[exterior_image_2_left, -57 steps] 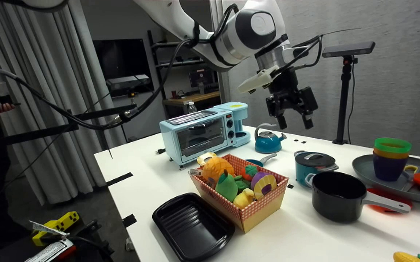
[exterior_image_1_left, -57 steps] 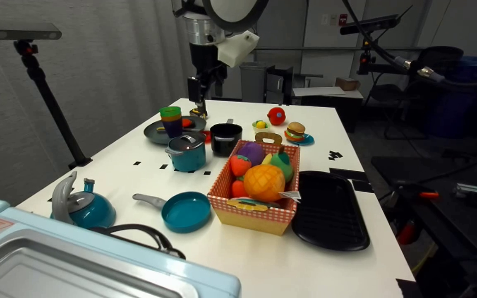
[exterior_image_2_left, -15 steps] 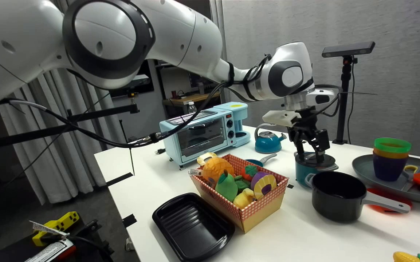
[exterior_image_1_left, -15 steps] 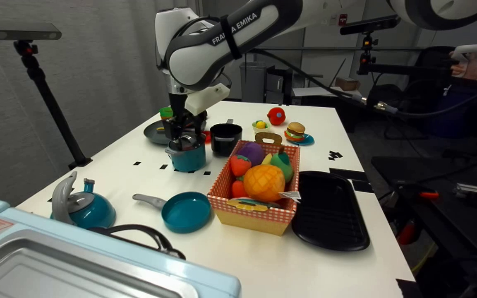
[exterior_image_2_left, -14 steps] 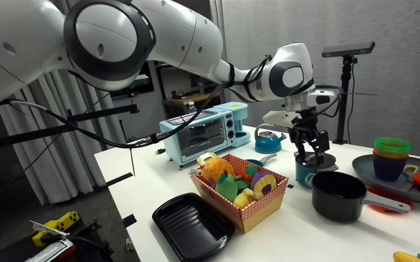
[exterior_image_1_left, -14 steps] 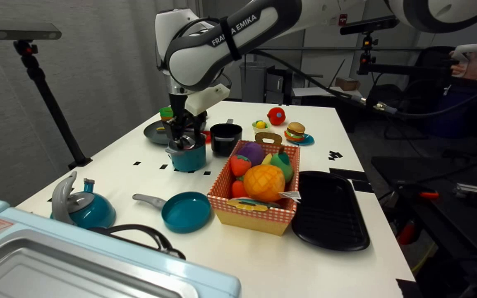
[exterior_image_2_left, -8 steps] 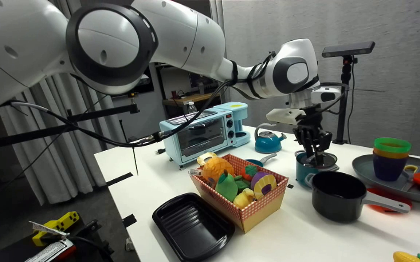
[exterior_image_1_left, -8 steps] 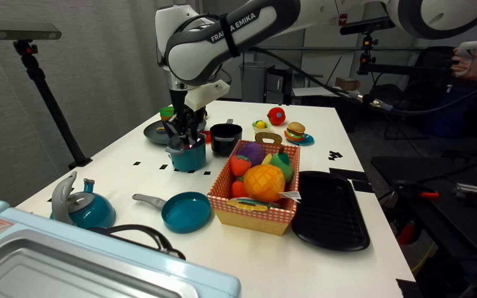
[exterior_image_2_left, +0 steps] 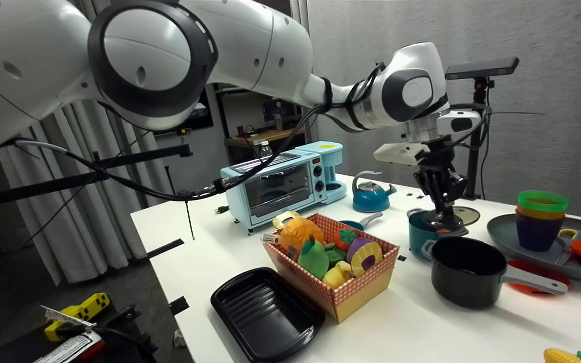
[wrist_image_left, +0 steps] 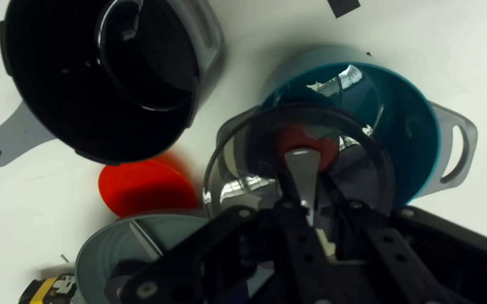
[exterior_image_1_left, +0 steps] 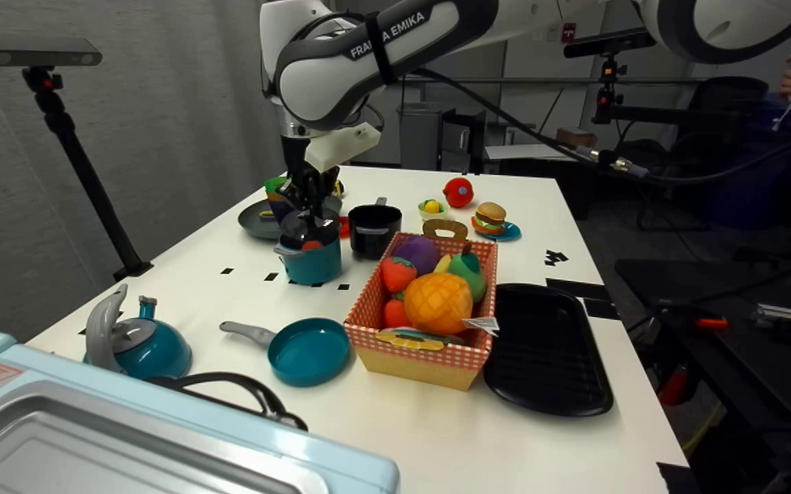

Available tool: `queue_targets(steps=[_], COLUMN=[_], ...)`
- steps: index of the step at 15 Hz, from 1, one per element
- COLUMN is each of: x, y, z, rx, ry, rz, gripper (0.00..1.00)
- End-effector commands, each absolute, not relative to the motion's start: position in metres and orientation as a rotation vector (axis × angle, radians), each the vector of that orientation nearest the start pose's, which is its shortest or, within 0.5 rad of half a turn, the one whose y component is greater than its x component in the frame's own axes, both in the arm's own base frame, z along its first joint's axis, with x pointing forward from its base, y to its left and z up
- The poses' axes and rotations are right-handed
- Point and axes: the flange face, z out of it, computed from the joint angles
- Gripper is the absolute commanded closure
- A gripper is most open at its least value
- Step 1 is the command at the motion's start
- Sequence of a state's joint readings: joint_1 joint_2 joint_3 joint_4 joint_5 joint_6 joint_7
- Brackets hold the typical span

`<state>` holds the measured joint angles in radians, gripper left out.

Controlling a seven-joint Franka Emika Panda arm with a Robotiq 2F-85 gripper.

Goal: Remove the lid from the blue pot and place it on the black pot

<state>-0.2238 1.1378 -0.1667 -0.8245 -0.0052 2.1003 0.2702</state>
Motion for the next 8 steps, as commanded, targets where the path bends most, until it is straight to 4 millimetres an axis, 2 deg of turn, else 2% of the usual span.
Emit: queue_targets(steps=[1,4,8], x=[0.767,0.76,0.753], y=[-0.266,-0.276,-0.281], z=[0.257,0.265,0.272], rx=[-3.168,-3.171,-3.176], ry=[0.997,1.045,1.049], rz=[-0.239,-0.222,-0.181], gripper=[0.96,0.96,0.96])
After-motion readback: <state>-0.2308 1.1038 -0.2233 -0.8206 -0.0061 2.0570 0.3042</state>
